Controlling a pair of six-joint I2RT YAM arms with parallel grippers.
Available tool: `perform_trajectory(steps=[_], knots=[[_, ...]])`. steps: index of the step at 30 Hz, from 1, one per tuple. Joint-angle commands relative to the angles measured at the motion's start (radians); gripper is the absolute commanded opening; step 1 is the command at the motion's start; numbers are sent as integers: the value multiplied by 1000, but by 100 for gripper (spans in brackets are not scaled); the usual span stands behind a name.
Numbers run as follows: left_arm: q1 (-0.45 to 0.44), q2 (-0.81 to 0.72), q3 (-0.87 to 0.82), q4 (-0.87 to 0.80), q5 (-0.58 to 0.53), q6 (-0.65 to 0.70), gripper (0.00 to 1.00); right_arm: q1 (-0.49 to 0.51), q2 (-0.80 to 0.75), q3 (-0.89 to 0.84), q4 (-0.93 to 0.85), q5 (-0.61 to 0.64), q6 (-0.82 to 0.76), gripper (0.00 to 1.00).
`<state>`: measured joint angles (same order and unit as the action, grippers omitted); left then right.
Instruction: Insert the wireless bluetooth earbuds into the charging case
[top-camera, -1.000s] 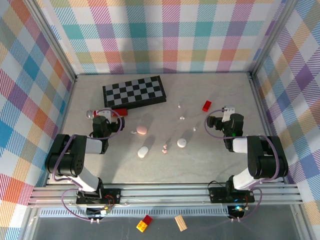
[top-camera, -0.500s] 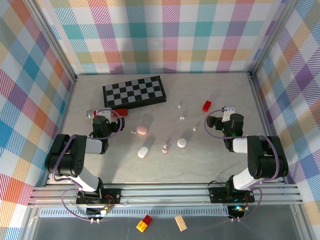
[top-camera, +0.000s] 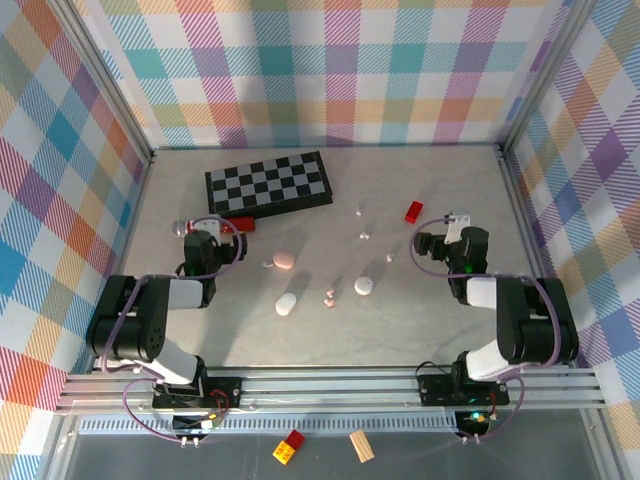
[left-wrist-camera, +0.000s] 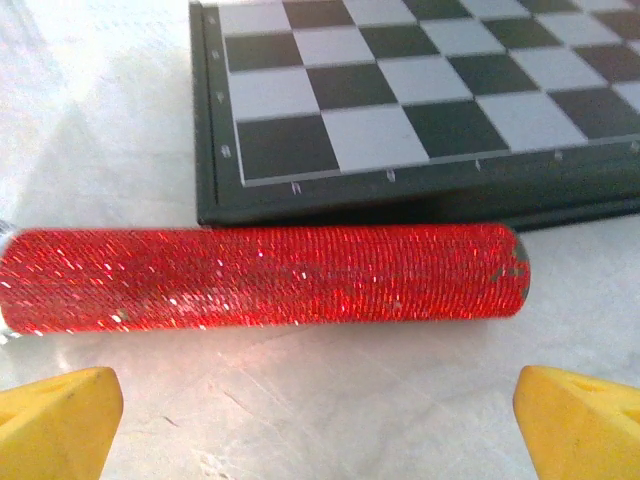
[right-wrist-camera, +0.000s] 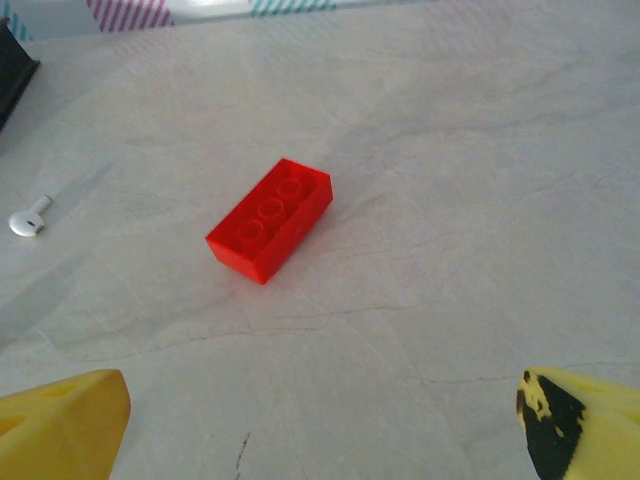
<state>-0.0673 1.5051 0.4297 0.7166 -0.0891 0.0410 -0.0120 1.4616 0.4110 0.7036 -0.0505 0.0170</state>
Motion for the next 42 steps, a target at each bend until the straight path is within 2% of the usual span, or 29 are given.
perform_trajectory(steps=[1, 5, 9, 11, 18, 22, 27, 31, 34, 39, 42], knots=[[-25, -105, 53, -113, -68, -2, 100, 5, -107, 38, -81, -11, -9, 99], [-74, -208, 52, -157, -133, 44, 100, 6, -215, 59, -203, -18, 6, 99], [-130, -292, 87, -254, -143, 65, 100, 6, -316, 121, -387, -53, 76, 99], [-161, -329, 103, -296, -128, 48, 100, 5, -363, 159, -485, -100, 117, 99], [-303, -372, 188, -465, -49, -49, 100, 11, -483, 162, -539, -263, 270, 99], [-395, -355, 219, -536, 45, -39, 100, 67, -525, 164, -581, -298, 304, 99], [-538, -300, 248, -604, 134, 3, 100, 200, -532, 162, -635, -280, 334, 99], [-655, -222, 240, -533, 233, 60, 100, 266, -516, 127, -626, -255, 412, 99], [-685, -159, 255, -501, 283, 67, 100, 275, -471, 131, -699, -221, 465, 99], [-686, -132, 253, -493, 264, 49, 100, 378, -392, 176, -876, -125, 402, 99], [-682, -146, 232, -538, 234, 41, 100, 432, -364, 183, -893, -97, 420, 99]])
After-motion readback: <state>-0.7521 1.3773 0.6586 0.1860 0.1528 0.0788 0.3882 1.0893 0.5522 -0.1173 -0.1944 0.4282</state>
